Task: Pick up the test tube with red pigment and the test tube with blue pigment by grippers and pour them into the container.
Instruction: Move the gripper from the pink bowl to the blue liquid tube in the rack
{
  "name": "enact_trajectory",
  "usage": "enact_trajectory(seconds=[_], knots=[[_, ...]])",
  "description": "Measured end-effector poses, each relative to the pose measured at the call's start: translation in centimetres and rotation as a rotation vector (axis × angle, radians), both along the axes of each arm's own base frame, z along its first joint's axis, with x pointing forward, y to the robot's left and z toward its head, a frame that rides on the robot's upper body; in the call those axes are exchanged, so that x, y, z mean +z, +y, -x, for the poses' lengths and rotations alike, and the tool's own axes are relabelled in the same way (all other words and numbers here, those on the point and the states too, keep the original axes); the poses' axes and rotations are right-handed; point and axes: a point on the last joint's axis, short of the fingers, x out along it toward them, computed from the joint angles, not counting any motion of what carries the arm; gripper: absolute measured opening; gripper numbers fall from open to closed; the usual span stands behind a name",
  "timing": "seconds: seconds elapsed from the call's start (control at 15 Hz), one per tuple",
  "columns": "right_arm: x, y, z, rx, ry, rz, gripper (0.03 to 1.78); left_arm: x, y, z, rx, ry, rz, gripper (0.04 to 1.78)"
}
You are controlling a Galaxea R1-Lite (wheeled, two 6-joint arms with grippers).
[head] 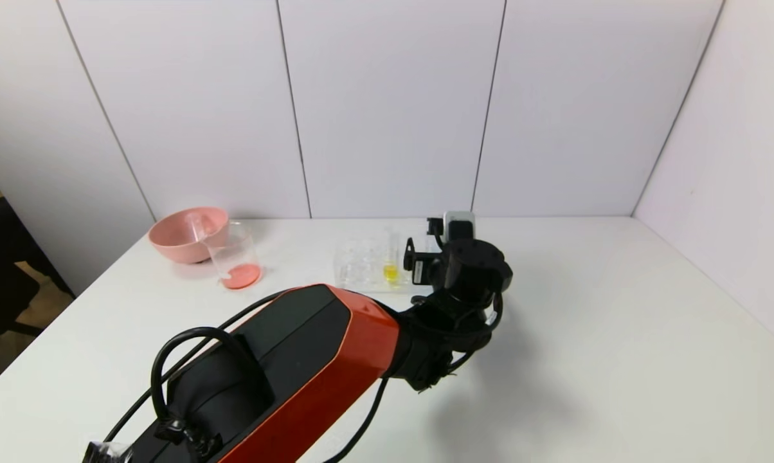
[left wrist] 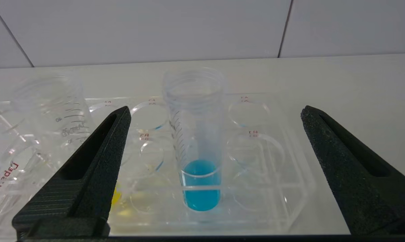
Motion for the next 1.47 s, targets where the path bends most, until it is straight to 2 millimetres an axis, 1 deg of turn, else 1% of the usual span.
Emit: enact_trajectory(seconds=[0.27, 0.4, 0.67, 1.2, 1.33, 1.47], knots=[[0.0, 0.0, 0.0, -0.001, 0.000, 0.000, 1.77, -0.3, 0.2, -2.6, 0.005, 0.000, -0.001, 1.76], [0.0, 0.0, 0.0, -0.001, 0.000, 0.000, 1.77, -0.9, 0.4, -3.4, -0.009, 0.006, -0.007, 1.76], [0.0, 0.0, 0.0, 0.000, 0.000, 0.000, 1.77, -1.4, 0.6, -3.8, -0.004, 0.007, -0.007, 1.76], [0.0, 0.0, 0.0, 0.000, 0.000, 0.000, 1.77, -1.3, 0.8, -4.0, 0.004, 0.002, -0.001, 1.76], [0.0, 0.0, 0.0, 0.000, 0.000, 0.000, 1.77, -1.3, 0.8, -4.0, 0.004, 0.001, 0.004, 1.68], [0.0, 0.0, 0.0, 0.000, 0.000, 0.000, 1.77, -1.3, 0.8, -4.0, 0.004, 0.001, 0.007, 1.50]])
